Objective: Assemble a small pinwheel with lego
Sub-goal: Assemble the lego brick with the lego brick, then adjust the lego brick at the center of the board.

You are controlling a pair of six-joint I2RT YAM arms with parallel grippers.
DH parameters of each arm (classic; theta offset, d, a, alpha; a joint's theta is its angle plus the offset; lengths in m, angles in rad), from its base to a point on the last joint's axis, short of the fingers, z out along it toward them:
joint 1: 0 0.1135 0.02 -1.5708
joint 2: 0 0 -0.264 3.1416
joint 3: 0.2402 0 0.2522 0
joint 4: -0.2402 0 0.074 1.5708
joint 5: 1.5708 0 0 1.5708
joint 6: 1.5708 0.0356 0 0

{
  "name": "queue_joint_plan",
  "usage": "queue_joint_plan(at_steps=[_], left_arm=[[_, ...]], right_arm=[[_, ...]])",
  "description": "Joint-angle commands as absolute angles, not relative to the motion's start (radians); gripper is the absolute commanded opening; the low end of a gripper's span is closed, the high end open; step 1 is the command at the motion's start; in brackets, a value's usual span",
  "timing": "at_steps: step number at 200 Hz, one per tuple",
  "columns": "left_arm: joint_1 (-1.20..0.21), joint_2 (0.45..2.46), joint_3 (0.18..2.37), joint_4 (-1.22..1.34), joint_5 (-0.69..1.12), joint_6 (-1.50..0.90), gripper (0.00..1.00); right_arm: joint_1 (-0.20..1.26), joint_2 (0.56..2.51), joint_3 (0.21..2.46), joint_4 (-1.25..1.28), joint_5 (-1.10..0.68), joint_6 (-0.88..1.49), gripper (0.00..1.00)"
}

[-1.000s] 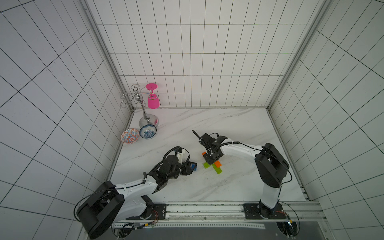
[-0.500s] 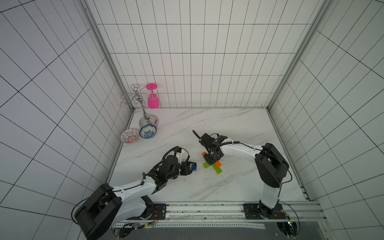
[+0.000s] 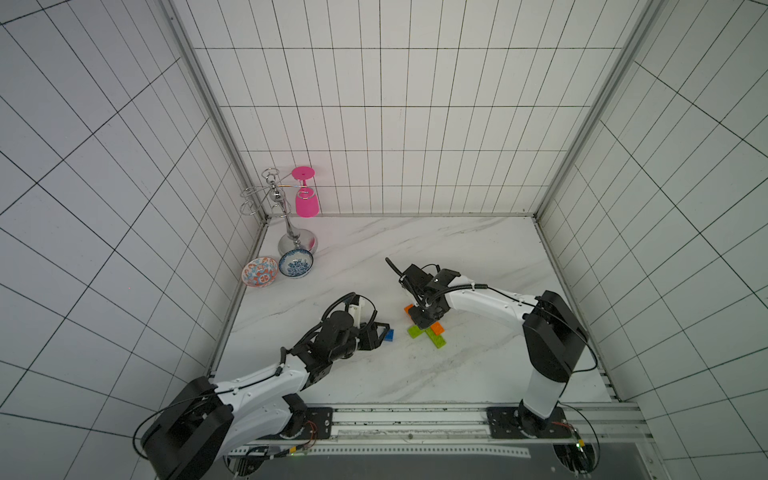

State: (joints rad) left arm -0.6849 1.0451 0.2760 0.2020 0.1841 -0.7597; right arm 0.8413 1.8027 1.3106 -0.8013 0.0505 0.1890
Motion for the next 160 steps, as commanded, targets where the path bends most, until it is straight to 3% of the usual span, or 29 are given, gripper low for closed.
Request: queue_joint_plan(at_steps=[1,33,101,160], left_arm=[[-0.635,1.008,0.257,0.176,0.175,-0.775,0.57],[-0.538,0.957,0.223,0.159,0.23,-0.761,0.57],[-0.494,0.956,0.217,0.142,0.285,-0.726,0.55],[-0.686,1.084,0.346,0.14,0.199,-0.653,0.52]], right_arm=[[0.881,1.833,1.403,-0.821,0.037,0.17,0.26],[0.902,1.861,1.451,-0.817,0.013,0.189,0.25],[0.927,1.905,1.488,-0.82,0.043,0.253,0.22],[0.804,1.72,1.266,-0.801,0.053,0.286,0.16]])
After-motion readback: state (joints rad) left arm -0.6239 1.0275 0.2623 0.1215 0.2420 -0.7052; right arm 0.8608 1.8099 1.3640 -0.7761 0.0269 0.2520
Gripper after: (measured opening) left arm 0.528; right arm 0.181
